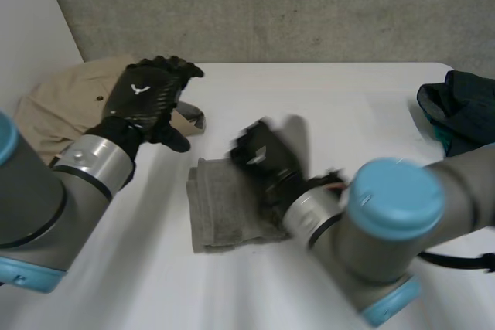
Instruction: Fold the laundry.
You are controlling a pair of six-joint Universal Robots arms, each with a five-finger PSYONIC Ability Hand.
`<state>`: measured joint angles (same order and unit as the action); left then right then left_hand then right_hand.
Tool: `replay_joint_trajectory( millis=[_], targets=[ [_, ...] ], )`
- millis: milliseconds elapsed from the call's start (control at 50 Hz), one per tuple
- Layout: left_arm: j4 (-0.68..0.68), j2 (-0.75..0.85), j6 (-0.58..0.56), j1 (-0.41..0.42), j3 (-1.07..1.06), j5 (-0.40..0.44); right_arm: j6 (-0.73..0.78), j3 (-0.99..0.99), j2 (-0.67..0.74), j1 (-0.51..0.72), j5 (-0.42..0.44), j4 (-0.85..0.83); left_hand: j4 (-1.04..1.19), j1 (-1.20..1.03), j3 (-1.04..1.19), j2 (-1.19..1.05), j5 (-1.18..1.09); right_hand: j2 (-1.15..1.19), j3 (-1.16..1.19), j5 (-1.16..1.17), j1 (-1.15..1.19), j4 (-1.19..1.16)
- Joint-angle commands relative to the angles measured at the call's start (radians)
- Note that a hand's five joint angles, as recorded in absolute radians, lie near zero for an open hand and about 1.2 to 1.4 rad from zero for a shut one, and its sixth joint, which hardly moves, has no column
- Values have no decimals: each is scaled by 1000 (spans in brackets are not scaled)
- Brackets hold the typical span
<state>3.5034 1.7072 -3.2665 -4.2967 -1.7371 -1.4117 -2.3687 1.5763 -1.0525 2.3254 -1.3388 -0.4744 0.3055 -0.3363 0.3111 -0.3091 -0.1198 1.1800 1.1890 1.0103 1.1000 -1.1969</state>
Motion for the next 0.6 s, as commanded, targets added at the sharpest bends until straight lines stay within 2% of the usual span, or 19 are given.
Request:
replay_joint_trajectory(
  millis=[20, 40, 60, 80, 200, 280, 300, 400, 500, 600],
  targets=[
    [-1, -24, 5, -32, -21, -23, -23, -18, 97, 92, 136, -20, -4, 35, -10, 8, -7, -83, -92, -88, -3, 100],
    [-1, -23, 5, -32, -19, -33, -68, -18, 89, 91, 119, -17, -4, 35, -10, 8, -7, -643, -652, -648, -563, 660],
    [0, -21, 5, -32, -18, -55, -104, -15, 88, 86, 109, -15, -4, 35, -10, 8, -7, -878, -887, -883, -798, 895],
    [0, -21, 5, -32, -16, -65, -147, -15, 86, 83, 101, -15, -4, 35, -10, 8, -7, -1003, -1012, -1008, -923, 1020],
    [5, -3, 10, -15, 7, -96, -556, 2, -76, -136, 67, 17, -4, 35, -10, 8, -7, -1005, -1014, -1010, -925, 1022],
    [2, 63, 10, 55, 60, -98, -731, -4, -141, -228, 61, 136, -4, 35, -10, 8, -7, -1005, -1014, -1010, -925, 1022],
    [0, 99, 8, 98, 86, -99, -753, -7, -141, -244, 61, 166, -4, 35, -10, 8, -7, -1005, -1014, -1010, -925, 1022],
    [-10, 210, 8, 189, 162, -133, -770, -61, -117, -270, 63, 298, -1, 32, -7, 5, -10, -1005, -1014, -1010, -925, 1022],
    [-58, 324, 7, 241, 223, -226, -771, -176, 9, -262, 61, 410, 2, 29, -4, 2, -13, -1005, -1014, -1010, -925, 1022],
    [-135, 422, -1, 259, 257, -314, -770, -287, 129, -265, 63, 487, -1, 32, -7, 5, -10, -1005, -1014, -1010, -925, 1022]
  ],
)
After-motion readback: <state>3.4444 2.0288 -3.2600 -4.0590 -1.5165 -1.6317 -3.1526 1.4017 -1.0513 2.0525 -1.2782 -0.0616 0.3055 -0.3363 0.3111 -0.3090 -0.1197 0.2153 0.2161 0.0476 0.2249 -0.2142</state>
